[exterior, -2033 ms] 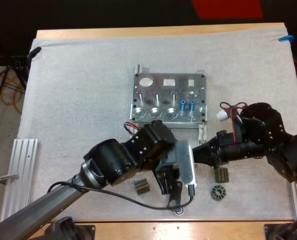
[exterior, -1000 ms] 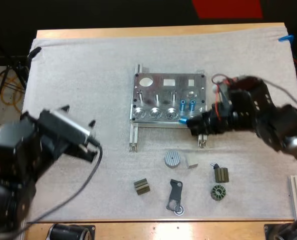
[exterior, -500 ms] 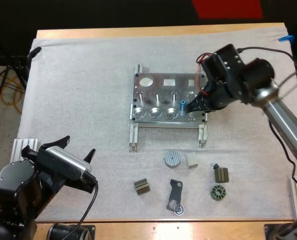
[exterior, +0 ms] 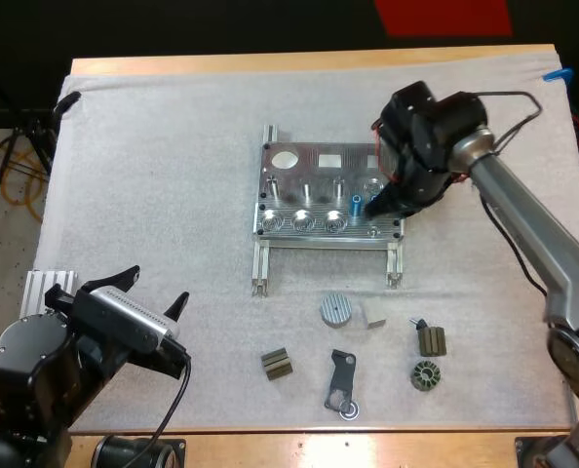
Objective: Load cells from left to right
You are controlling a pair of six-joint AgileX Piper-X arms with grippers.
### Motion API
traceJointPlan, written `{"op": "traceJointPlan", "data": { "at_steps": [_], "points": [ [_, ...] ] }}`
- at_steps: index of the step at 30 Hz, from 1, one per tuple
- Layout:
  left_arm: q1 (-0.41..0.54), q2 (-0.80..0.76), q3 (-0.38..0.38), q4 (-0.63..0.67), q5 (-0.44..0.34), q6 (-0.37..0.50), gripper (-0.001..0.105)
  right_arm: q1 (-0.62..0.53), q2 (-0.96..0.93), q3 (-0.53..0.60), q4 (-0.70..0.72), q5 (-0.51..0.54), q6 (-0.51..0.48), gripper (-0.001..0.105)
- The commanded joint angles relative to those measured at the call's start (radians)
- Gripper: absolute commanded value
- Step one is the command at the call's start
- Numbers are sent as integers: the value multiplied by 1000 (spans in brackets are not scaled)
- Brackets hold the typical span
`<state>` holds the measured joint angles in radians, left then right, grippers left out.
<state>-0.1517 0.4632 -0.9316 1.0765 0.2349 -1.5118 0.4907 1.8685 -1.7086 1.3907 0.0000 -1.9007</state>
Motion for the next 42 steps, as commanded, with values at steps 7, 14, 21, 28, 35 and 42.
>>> {"op": "traceJointPlan", "data": {
  "at_steps": [7,14,21,28,35,42],
  "points": [
    [-1,-2,-2,-5,7,-14,61,-2,61,-11,-45,29,-27,0],
    [-1,-2,-2,-5,7,-14,61,-2,66,-11,-88,43,-27,0],
    [-1,-2,-2,-5,7,-14,61,-2,66,-11,-90,43,-33,0],
    [-1,-2,-2,-5,7,-17,61,-2,92,-11,-90,43,-33,0],
    [-1,-2,-2,-5,7,-17,61,-2,103,-11,-87,34,-33,0],
    [-1,-2,-2,-5,7,-17,61,2,104,-11,-53,10,-33,0]
  ]
}}
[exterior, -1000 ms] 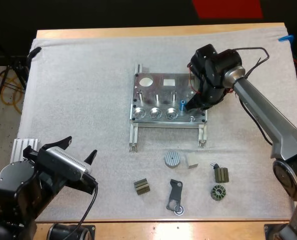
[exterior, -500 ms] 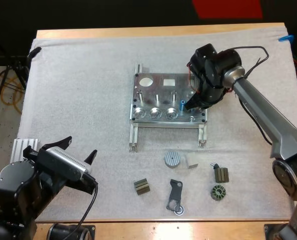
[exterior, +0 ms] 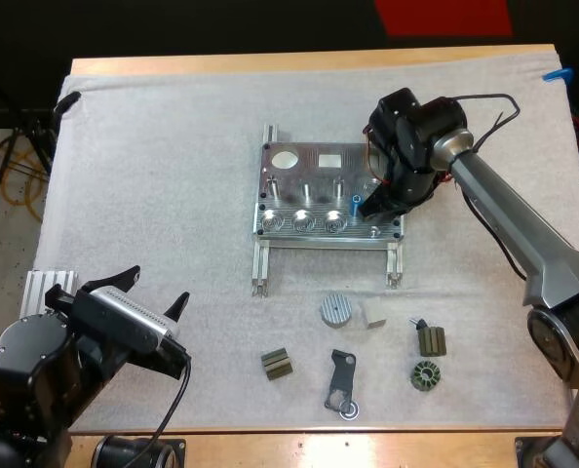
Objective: Load cells from left to right
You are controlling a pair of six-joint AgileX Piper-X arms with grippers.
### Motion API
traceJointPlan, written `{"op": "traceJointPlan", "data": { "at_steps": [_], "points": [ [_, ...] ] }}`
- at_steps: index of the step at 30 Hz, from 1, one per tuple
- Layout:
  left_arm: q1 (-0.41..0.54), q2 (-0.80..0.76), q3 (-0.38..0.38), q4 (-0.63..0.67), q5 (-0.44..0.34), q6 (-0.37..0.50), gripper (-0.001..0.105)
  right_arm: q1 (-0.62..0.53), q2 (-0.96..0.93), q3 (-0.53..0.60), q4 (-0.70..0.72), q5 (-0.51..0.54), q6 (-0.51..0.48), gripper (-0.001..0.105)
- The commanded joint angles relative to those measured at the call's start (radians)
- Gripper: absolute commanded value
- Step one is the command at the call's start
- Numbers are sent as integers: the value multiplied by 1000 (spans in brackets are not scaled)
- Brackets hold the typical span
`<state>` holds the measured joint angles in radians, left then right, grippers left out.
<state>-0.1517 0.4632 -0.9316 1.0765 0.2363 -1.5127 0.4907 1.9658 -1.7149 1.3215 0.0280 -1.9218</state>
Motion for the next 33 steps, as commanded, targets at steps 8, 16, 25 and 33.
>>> {"op": "traceJointPlan", "data": {
  "at_steps": [8,16,25,33],
  "points": [
    [-1,-2,-2,-5,6,-16,61,2,17,-4,-13,-18,-11,0],
    [-1,-2,-2,-5,6,-16,61,2,32,-4,-56,-4,4,0],
    [-1,-2,-2,-5,6,-16,61,2,32,-4,-93,44,16,0],
    [-1,-2,-2,-5,6,-16,61,2,32,-4,-73,44,31,0]
  ]
}}
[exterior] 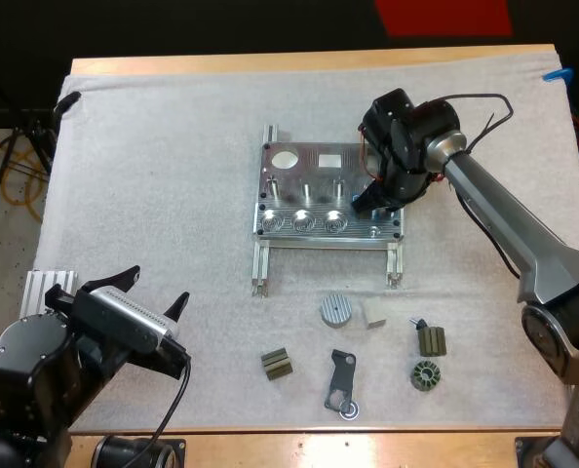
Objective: Load cells from left to right
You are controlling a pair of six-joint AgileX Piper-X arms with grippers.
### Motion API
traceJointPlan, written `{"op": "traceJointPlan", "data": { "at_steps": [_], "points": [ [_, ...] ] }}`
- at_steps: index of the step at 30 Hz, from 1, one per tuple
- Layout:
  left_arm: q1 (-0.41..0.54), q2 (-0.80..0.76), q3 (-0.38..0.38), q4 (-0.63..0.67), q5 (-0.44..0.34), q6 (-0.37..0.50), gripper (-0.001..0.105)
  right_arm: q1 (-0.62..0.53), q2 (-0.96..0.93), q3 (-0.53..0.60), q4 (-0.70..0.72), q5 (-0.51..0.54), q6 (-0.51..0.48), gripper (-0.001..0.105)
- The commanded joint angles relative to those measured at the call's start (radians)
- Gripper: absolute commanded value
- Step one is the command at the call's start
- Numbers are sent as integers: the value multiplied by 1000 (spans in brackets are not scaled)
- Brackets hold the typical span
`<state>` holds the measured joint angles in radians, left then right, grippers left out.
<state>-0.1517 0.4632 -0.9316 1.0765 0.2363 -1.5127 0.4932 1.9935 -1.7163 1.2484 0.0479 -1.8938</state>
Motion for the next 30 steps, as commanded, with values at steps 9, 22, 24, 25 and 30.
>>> {"op": "traceJointPlan", "data": {
  "at_steps": [9,22,24,25,30],
  "points": [
    [-1,-2,-2,-5,6,-16,61,-1,-12,-5,-13,24,14,11],
    [-1,-2,-2,-5,6,-16,61,-1,-109,-54,1,17,6,68],
    [-1,-2,-2,-5,6,-16,61,-1,-134,-54,7,5,6,68],
    [-1,1,-2,-8,6,-16,61,-1,-157,-54,7,-6,6,68],
    [-1,29,-2,-62,6,-16,61,-1,-262,-54,-50,-6,9,68]
  ]
}}
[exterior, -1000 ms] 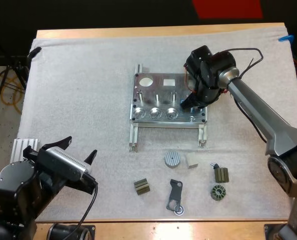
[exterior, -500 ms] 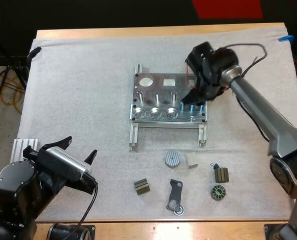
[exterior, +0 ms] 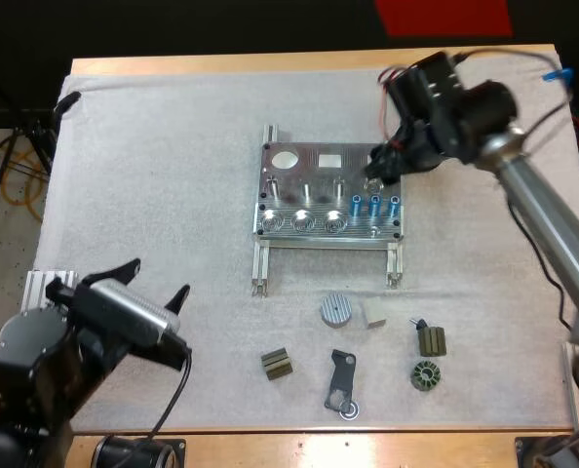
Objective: Load cells from left to right
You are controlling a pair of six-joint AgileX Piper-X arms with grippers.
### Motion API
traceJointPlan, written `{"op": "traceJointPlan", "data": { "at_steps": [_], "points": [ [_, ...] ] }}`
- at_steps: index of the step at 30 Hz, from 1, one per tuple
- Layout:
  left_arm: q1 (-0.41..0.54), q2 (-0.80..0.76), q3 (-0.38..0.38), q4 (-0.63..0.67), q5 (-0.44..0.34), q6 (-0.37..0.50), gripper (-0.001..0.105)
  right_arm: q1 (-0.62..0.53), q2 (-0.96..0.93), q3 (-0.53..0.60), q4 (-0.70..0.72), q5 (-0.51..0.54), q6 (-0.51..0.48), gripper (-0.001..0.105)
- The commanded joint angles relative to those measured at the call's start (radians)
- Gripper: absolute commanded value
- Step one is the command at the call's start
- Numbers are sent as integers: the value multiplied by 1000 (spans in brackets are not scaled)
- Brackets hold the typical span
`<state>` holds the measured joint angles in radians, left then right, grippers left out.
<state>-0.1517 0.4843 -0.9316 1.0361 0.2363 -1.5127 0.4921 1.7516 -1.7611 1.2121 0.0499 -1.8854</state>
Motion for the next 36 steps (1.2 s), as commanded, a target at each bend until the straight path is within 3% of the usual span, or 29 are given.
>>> {"op": "traceJointPlan", "data": {
  "at_steps": [1,8,18,25,36],
  "points": [
    [-1,26,-2,-46,6,-16,61,0,-48,-5,-48,-1,1,68],
    [4,187,-9,-227,3,-16,61,-79,-195,82,-252,14,23,68],
    [145,292,-73,-272,1,-16,61,-356,-412,262,-278,-26,25,68],
    [151,189,-92,-224,6,-16,61,-548,-692,477,-321,-42,-6,68],
    [76,-186,30,-96,3,0,61,-521,-1181,784,-310,-32,-20,68]
  ]
}}
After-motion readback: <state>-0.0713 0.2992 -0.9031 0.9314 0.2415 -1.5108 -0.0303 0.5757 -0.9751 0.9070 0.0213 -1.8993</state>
